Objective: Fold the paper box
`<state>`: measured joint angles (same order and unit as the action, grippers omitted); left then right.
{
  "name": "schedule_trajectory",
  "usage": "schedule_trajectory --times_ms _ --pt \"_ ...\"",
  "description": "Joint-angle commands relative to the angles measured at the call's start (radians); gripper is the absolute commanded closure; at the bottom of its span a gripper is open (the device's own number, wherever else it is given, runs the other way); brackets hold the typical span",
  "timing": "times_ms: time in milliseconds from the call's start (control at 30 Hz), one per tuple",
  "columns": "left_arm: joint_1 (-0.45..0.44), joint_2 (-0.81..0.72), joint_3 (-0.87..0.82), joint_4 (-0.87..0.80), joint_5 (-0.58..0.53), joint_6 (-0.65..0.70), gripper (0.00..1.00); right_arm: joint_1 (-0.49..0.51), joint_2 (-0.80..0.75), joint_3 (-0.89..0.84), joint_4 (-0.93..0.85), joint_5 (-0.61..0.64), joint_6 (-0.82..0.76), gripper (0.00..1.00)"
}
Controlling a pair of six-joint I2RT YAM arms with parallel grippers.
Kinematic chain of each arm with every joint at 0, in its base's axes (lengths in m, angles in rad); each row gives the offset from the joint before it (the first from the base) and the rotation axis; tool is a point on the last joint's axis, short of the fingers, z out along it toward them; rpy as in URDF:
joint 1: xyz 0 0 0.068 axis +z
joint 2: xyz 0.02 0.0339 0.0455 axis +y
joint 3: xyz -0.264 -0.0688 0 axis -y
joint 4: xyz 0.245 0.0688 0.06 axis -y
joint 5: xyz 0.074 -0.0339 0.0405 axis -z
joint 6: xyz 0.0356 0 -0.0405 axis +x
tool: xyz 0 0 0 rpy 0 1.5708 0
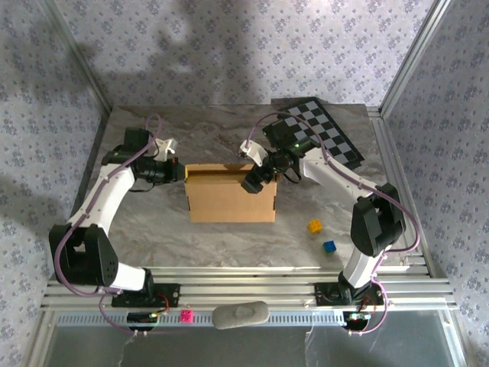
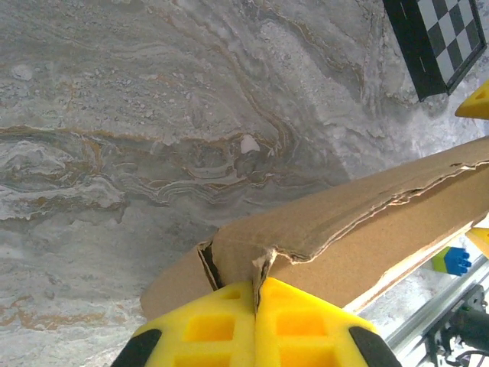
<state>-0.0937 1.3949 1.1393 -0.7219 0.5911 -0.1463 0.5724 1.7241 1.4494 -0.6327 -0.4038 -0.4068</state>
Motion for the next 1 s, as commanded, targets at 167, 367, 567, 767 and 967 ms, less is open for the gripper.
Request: schedule_trajectory --times_ms 167,367,567,767,967 --pt "-0.037 -0.094 -0.085 0.127 -0.055 0.039 1.00 0.005 0.006 0.025 0.000 -0.003 0.043 0.09" --pt "-0.053 -0.123 -0.107 0.160 -0.097 0.045 1.00 -0.012 -0.040 0.046 0.050 0.022 0.108 0.07" --pt "-0.060 -0.122 -0.102 0.161 -0.100 0.048 1.00 -0.041 -0.155 0.002 0.113 0.106 0.170 0.08" --pt "-0.063 -0.120 -0.105 0.159 -0.106 0.054 1.00 -0.129 -0.274 -0.085 0.101 0.177 0.265 0.20" --pt "-0.065 -0.108 -0.100 0.153 -0.113 0.056 1.00 -0.145 -0.362 -0.184 0.037 0.195 0.272 0.48"
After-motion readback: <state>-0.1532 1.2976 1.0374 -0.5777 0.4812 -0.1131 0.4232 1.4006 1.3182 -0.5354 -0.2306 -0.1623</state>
